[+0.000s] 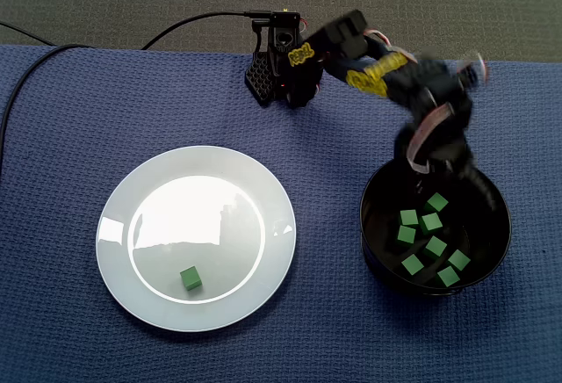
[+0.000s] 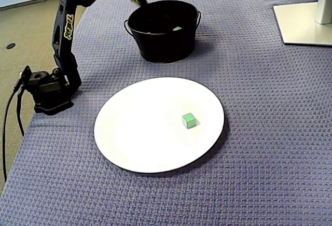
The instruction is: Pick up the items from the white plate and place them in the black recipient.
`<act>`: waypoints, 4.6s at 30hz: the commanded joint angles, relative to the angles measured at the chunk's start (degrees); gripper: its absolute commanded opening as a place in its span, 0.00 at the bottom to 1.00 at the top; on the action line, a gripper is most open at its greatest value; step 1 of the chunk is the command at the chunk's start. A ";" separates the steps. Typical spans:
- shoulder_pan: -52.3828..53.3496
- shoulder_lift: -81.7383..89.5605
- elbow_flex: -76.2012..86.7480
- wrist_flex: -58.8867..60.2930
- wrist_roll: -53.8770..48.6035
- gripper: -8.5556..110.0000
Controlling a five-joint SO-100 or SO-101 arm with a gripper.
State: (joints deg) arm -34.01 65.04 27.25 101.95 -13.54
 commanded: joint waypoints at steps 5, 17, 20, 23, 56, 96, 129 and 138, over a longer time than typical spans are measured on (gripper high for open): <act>32.78 22.85 -7.91 -6.50 1.32 0.50; 61.96 7.91 6.86 -29.62 -11.34 0.49; 61.70 -0.88 2.81 -30.06 -22.06 0.49; 61.44 -8.96 -2.02 -28.04 -34.10 0.48; 58.62 -40.17 -24.70 -8.00 -35.95 0.45; 65.92 0.97 -8.00 -28.48 -15.73 0.07; -2.20 16.79 67.50 -62.40 7.91 0.42; 3.60 39.11 65.04 -47.55 -11.16 0.36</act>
State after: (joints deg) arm -33.49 90.26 95.71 48.43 -14.15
